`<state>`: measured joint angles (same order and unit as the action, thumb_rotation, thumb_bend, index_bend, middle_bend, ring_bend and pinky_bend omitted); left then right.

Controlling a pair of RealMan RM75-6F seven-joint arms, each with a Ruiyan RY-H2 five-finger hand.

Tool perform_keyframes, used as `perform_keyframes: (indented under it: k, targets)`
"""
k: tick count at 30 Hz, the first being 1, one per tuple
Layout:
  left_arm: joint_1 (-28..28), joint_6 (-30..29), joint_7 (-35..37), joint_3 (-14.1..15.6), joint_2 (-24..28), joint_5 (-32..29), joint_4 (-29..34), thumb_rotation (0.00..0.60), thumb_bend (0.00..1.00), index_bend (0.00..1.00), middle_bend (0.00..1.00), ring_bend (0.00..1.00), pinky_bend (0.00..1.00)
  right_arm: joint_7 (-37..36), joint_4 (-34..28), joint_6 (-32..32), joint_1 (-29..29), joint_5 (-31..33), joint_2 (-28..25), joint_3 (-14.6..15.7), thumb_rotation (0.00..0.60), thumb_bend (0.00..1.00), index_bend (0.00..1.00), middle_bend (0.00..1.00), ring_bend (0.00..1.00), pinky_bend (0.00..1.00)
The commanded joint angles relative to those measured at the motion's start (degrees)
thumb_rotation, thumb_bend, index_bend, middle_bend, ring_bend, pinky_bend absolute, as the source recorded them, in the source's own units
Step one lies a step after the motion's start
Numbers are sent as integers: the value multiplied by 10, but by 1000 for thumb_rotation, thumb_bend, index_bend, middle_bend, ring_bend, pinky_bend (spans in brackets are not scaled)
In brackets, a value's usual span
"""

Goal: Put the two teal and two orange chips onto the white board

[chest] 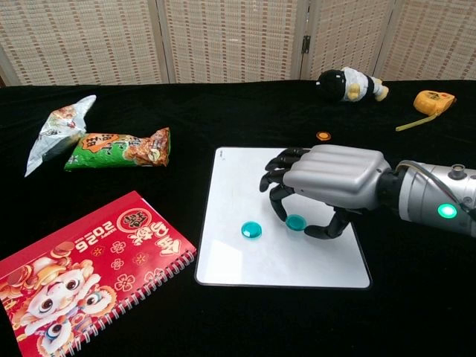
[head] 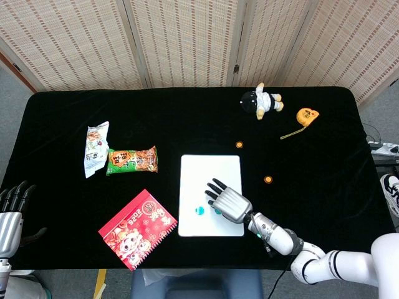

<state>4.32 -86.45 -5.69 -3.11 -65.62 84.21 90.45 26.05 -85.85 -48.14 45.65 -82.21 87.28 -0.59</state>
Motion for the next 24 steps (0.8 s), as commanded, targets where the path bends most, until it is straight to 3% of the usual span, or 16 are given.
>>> perform_keyframes:
  k: [1,24]
  targets:
    - [-1,0,4,1,-1,0,-3,600,99,0,0,0,0,13,-3,1,3,2,5,-2,600,291,468,130,43,0]
    - [-3,4,29,1,-10,-4,-32,600,98,0,0,0,0,69,2,11,14,31,28,-10,600,291,392,122,43,0]
